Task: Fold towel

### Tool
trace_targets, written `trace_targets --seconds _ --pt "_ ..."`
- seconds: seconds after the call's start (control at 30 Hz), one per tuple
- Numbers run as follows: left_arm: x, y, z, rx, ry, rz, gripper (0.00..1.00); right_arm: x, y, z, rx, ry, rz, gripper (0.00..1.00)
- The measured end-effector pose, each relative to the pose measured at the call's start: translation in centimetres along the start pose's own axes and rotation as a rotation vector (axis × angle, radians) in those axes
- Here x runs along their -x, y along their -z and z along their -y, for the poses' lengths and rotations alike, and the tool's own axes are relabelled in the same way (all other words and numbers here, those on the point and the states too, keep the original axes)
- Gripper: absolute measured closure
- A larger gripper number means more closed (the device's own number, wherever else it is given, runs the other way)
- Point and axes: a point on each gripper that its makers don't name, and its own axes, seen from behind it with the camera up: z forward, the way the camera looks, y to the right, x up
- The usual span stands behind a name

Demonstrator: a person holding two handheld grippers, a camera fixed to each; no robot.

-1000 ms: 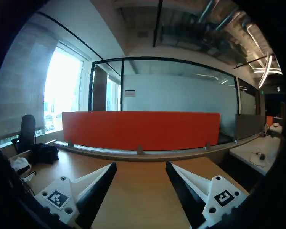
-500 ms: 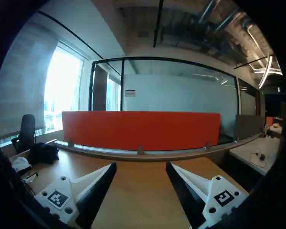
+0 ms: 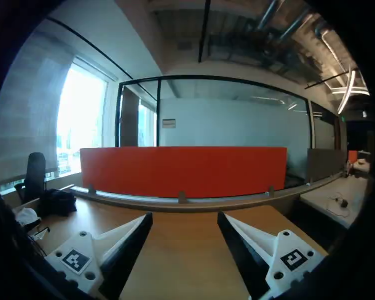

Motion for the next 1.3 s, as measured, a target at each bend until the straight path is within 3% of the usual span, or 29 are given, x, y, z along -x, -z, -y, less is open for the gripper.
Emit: trace_targets --seconds 0.5,0.77,1.07,1.3 --pt "0.3 -0.1 -0.1 0.0 -0.001 0.002 0.06 0.2 -0.2 -1.3 0.009 0.005 -0.013 0.0" --pt "0.5 -0.2 -0.1 0.0 -0.001 0.001 0.06 0.6 -0.3 -3.4 0.03 0.037 -0.047 0.0" --pt "0.6 -0.2 -0.2 0.0 -0.001 0.001 0.06 3.6 -0.6 -5.9 0.061 0.034 -0.066 0.0" --pt "0.6 -0.2 -0.2 0.0 -0.001 0.001 0.06 7.1 -1.0 -5.6 0.044 0.018 -0.071 0.0"
